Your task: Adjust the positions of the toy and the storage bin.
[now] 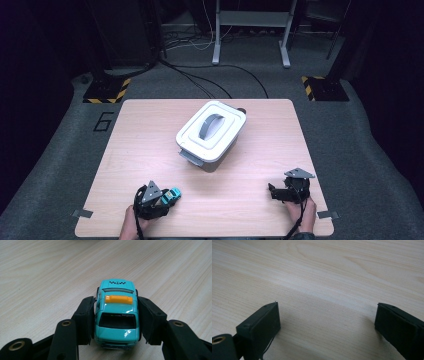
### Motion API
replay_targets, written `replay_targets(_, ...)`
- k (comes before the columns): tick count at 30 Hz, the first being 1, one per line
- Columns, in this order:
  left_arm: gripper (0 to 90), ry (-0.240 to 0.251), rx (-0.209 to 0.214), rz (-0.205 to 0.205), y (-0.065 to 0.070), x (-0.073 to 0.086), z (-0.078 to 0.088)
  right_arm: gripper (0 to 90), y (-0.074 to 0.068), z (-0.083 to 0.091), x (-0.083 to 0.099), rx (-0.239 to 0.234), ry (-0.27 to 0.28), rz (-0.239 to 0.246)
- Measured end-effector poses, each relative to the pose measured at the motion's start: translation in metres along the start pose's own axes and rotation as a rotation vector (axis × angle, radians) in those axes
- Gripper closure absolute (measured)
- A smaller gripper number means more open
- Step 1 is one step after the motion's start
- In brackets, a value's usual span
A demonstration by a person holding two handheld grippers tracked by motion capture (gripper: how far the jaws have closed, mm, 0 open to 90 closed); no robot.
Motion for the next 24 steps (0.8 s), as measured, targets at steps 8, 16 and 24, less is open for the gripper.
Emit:
replay_targets(8,50.5,0.009,0.010,-0.009,0.002,-0.002,0.001,5.5,0.000,0.000,0.000,0.001,0.000,0.000)
replay_targets(16,50.6,0.015,0.025,-0.015,0.004,-0.006,0.002,5.5,0.000,0.000,0.000,0.001,0.000,-0.001)
replay_targets(24,50.6,0.019,0.061,-0.042,0.012,-0.011,-0.006,5.5,0.000,0.000,0.000,0.000,0.000,-0.001)
Point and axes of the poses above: each handheld gripper's, and its own axes: z roughly backward along the jaws, x roughly out of its underside, y roughly to its right, the point moved 6 cm from there along -z, roughly forward along the jaws, and after that the axes turned 5 degrees about x, right-handed, at the moved point
